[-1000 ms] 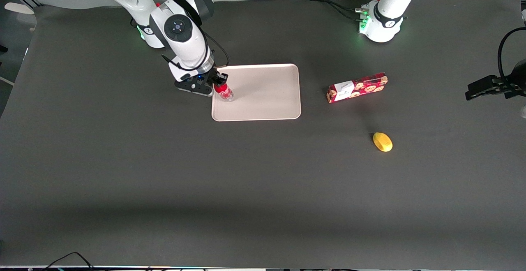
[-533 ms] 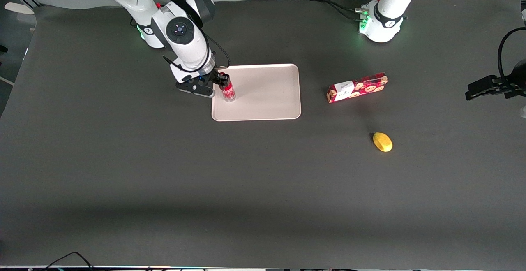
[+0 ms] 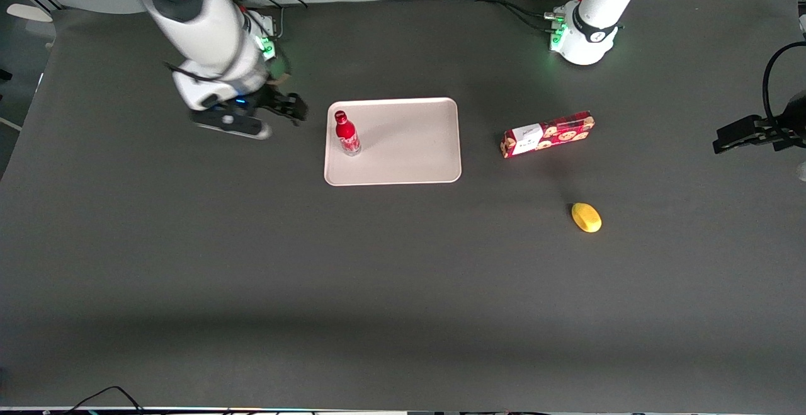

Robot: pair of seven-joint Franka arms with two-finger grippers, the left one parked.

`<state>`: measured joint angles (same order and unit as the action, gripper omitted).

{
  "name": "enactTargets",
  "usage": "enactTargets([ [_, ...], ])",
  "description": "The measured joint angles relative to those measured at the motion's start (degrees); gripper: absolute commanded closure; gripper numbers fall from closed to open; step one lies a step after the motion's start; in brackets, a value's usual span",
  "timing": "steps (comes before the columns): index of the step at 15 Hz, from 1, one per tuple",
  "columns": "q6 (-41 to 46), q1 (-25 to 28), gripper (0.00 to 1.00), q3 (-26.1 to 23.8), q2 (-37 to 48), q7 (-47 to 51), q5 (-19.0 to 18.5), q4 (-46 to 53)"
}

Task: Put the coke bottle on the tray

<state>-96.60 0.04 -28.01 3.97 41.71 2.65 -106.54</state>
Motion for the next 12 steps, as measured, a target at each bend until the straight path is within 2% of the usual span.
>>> enactTargets([
  [3, 10.0, -0.4, 0.0, 8.0, 0.6, -10.4, 0.0, 8.3],
  [5, 13.6, -0.6, 0.0, 13.8, 0.8, -17.2, -0.1, 11.4],
  [9, 14.7, -0.9, 0.0, 25.6, 1.7, -32.0, -2.2, 13.0],
  [12, 14.7, -1.0, 0.0, 29.4, 1.6, -34.6, -2.7, 14.2],
])
